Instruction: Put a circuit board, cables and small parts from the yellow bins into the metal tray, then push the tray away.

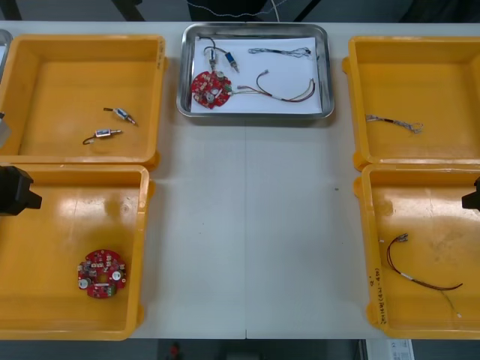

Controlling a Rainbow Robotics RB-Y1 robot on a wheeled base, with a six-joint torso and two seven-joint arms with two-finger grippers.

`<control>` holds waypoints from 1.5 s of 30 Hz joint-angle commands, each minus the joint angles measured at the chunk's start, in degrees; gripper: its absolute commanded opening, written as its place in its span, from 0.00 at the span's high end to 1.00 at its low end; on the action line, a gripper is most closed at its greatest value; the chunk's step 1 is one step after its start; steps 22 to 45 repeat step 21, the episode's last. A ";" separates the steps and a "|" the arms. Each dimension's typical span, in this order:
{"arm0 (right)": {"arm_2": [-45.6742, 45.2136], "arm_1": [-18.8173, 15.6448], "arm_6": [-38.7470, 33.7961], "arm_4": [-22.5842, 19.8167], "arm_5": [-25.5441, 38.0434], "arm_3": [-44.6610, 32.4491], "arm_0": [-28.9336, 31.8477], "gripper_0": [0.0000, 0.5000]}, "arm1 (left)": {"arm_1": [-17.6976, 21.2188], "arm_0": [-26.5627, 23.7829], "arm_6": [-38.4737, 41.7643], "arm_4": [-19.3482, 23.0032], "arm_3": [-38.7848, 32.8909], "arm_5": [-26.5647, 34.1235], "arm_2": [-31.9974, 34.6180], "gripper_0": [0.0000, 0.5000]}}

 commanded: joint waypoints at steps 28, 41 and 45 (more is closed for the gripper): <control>0.18 -1.92 -2.85 -0.46 0.17 -0.50 0.88 0.00 | 2.36 1.08 -2.28 -0.14 -1.49 0.38 1.72 0.00; 0.18 -1.92 -2.85 -0.46 0.17 -0.50 0.88 0.00 | 2.36 1.08 -2.28 -0.14 -1.49 0.38 1.72 0.00; 0.18 -1.92 -2.85 -0.46 0.17 -0.50 0.88 0.00 | 2.36 1.08 -2.28 -0.14 -1.49 0.38 1.72 0.00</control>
